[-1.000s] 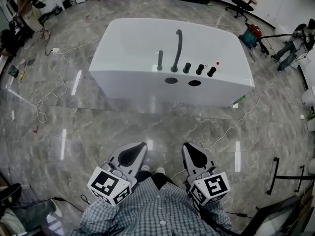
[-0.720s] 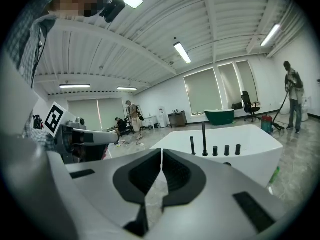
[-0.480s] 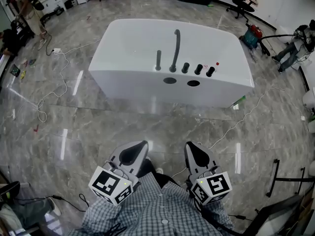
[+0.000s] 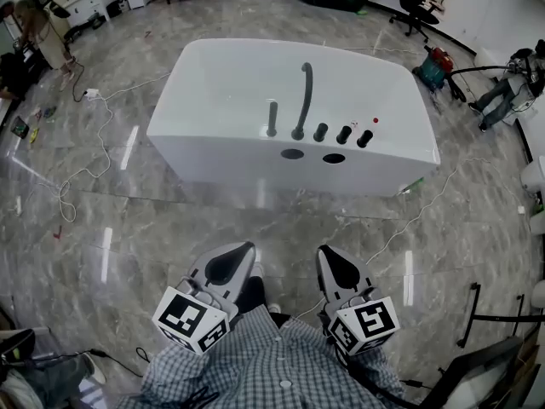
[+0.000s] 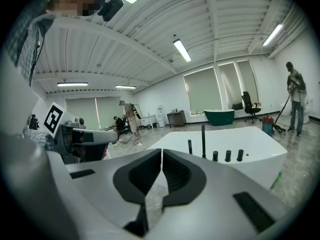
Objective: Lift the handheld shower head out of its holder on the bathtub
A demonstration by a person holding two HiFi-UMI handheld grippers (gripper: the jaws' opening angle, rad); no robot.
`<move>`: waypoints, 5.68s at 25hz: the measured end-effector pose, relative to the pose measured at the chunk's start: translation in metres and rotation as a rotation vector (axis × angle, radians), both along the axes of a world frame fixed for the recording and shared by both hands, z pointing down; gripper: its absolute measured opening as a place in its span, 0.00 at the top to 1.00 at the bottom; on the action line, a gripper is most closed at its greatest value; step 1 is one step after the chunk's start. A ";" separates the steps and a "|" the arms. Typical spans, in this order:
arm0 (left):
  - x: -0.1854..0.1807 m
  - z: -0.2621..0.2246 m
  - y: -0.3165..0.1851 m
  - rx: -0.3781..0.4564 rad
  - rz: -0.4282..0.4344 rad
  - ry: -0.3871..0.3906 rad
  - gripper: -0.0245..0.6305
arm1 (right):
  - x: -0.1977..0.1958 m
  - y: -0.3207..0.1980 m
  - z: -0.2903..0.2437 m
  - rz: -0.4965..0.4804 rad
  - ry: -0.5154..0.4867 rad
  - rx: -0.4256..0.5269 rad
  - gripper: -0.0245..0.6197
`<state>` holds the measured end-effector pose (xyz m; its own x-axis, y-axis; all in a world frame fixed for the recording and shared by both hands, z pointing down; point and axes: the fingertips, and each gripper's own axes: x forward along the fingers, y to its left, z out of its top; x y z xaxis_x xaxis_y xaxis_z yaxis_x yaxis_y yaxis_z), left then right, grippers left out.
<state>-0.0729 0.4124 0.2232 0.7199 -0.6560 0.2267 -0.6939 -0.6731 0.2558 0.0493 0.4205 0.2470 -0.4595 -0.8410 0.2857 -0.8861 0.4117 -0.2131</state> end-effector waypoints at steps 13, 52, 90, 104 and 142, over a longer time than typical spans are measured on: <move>-0.023 -0.005 -0.135 0.021 0.060 -0.010 0.96 | -0.020 -0.128 -0.005 0.066 0.005 -0.007 0.93; 0.061 0.037 -0.411 -0.031 -0.109 -0.047 0.96 | 0.071 -0.416 0.040 -0.132 0.023 -0.059 0.93; 0.024 0.247 -0.526 -0.165 -0.061 -0.103 0.96 | 0.023 -0.505 0.189 -0.164 0.116 -0.177 0.93; 0.030 0.309 -0.549 -0.168 -0.080 -0.080 0.96 | 0.028 -0.519 0.233 -0.174 0.109 -0.204 0.93; 0.063 0.454 -0.577 -0.098 0.104 -0.323 0.70 | 0.043 -0.523 0.319 -0.156 0.054 -0.347 0.93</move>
